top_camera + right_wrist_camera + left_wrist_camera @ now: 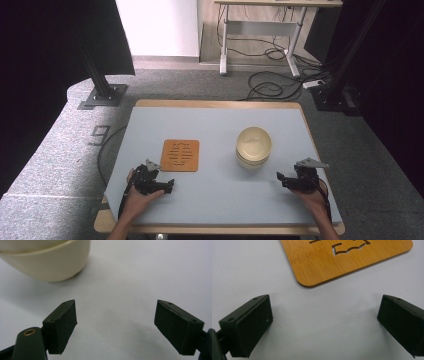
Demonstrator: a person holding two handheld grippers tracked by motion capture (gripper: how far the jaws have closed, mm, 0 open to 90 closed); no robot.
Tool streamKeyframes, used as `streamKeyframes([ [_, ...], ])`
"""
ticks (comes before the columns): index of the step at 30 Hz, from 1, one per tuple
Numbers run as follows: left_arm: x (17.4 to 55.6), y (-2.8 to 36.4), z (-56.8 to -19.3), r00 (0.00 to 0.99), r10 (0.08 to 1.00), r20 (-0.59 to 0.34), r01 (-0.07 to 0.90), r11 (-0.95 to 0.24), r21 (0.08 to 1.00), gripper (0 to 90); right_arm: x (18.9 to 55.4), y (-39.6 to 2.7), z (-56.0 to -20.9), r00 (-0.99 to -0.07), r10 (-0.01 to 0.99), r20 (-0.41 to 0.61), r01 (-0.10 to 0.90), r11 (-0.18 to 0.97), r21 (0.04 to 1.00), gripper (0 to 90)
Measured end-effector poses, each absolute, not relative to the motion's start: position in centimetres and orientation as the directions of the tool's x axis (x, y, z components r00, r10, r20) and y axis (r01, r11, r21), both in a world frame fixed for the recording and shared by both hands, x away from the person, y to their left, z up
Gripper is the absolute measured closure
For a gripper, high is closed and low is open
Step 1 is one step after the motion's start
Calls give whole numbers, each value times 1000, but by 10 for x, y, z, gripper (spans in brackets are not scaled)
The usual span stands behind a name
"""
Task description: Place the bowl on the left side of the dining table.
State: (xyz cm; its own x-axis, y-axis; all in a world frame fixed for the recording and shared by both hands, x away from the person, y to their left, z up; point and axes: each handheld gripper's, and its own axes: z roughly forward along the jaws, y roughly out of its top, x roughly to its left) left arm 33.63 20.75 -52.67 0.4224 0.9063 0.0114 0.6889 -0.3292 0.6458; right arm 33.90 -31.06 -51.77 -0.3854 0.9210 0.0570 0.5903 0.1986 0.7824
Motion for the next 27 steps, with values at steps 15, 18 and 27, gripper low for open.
streamKeyframes([
  [15, 336, 207, -527, 421, 907, 11, 690, -328, 645, 0, 328, -298, -485, -414, 910, 12, 517, 224, 826, 200],
  [18, 336, 207, -527, 419, 908, 12, 690, -327, 646, 0, 327, -298, -479, -421, 907, 15, 506, 221, 834, 204],
  [27, 336, 207, -527, 420, 908, 11, 690, -327, 646, 0, 325, -296, -463, -438, 899, 6, 471, 225, 853, 206],
])
